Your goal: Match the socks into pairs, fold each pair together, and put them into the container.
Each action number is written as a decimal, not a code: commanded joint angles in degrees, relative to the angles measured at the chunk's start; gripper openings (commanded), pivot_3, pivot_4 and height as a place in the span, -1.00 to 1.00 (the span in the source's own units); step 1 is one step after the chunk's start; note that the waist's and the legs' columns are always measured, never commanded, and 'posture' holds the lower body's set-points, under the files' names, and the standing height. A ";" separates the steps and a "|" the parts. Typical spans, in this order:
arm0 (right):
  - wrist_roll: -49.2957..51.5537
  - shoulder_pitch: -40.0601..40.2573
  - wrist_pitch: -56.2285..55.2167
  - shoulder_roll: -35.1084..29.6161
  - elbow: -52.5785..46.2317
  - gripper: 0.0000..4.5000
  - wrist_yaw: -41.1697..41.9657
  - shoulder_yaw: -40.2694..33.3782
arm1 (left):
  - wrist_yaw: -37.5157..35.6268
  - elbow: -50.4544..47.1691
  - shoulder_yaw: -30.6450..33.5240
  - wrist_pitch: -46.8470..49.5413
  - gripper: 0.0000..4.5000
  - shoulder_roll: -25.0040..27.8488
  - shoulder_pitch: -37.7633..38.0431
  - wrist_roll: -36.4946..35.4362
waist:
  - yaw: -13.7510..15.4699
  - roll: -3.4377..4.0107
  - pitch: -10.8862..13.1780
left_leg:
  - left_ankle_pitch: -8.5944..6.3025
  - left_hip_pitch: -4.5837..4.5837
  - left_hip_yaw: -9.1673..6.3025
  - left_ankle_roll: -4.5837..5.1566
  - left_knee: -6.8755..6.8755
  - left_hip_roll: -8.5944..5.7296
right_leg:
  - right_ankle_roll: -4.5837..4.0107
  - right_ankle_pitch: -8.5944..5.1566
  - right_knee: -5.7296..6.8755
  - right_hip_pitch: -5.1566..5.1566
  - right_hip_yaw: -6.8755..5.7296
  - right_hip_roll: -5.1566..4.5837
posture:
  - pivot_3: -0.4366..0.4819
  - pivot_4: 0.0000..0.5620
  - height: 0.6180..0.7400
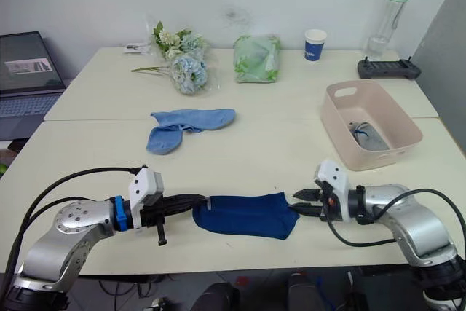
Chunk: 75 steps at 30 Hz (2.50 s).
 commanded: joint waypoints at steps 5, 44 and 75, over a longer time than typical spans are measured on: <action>0.82 2.07 8.76 1.52 -4.68 0.99 -8.47 1.94 | 1.48 -3.89 1.62 -0.58 0.14 0.68 -1.11 -0.29 | -0.04 -0.01 0.00 | 0.00 0.01 0.07 0.00 0.03 -0.04 | 0.00 0.00 0.00 0.03 0.00 -0.01 | -0.05 -0.47 1.00; 8.58 -12.31 15.61 1.70 14.26 -1.00 -5.65 -0.65 | 5.67 5.52 -15.92 -7.37 0.19 -12.23 -13.05 11.07 | -0.09 -0.06 -0.03 | -0.01 0.01 0.20 0.02 0.05 -0.03 | 0.01 0.00 -0.01 0.01 -0.05 0.06 | -0.05 -0.47 1.00; 19.48 -13.32 25.62 4.24 7.38 -1.00 -7.19 -7.27 | 4.17 11.36 -25.19 -4.46 -0.99 -14.19 -14.32 19.55 | -0.07 -0.05 -0.04 | 0.00 0.02 0.15 0.02 0.06 -0.02 | 0.01 0.00 0.04 0.01 -0.05 0.06 | -0.05 -0.47 1.00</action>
